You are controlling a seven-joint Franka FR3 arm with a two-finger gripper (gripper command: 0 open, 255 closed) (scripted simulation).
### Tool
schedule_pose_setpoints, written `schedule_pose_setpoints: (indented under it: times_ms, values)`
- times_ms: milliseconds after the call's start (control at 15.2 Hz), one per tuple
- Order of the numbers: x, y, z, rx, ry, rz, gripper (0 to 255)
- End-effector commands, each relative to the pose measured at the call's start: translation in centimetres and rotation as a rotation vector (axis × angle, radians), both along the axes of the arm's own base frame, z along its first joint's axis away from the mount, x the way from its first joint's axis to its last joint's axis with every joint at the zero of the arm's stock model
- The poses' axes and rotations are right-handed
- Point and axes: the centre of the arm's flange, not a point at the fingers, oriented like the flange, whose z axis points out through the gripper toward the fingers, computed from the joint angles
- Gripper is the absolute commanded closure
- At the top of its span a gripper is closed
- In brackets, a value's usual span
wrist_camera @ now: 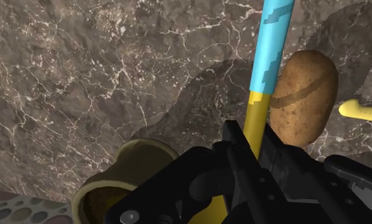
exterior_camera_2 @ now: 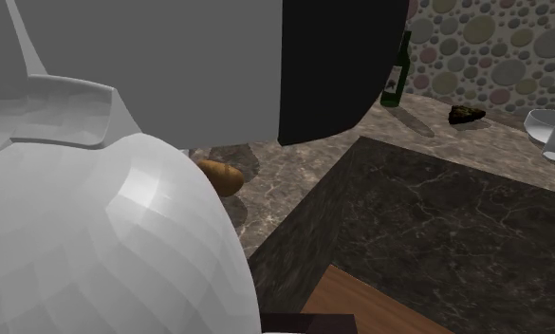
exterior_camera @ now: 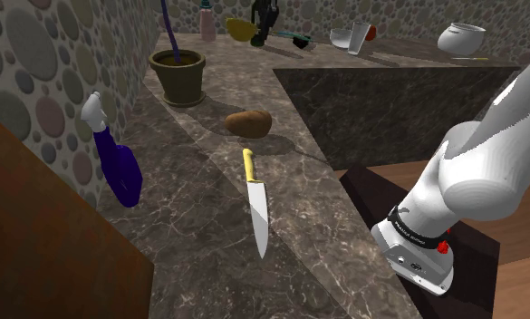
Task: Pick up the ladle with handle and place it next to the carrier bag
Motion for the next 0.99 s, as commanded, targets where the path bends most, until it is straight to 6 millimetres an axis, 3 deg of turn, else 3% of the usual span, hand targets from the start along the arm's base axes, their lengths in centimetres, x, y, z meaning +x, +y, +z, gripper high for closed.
schedule_pose_setpoints:
  times_ms: [0, 924]
  values:
    - [0.0, 0.0, 1.1, 0.000, 0.000, 0.000, 255]
    - [0.0, 0.0, 8.5, 0.000, 0.000, 0.000, 255]
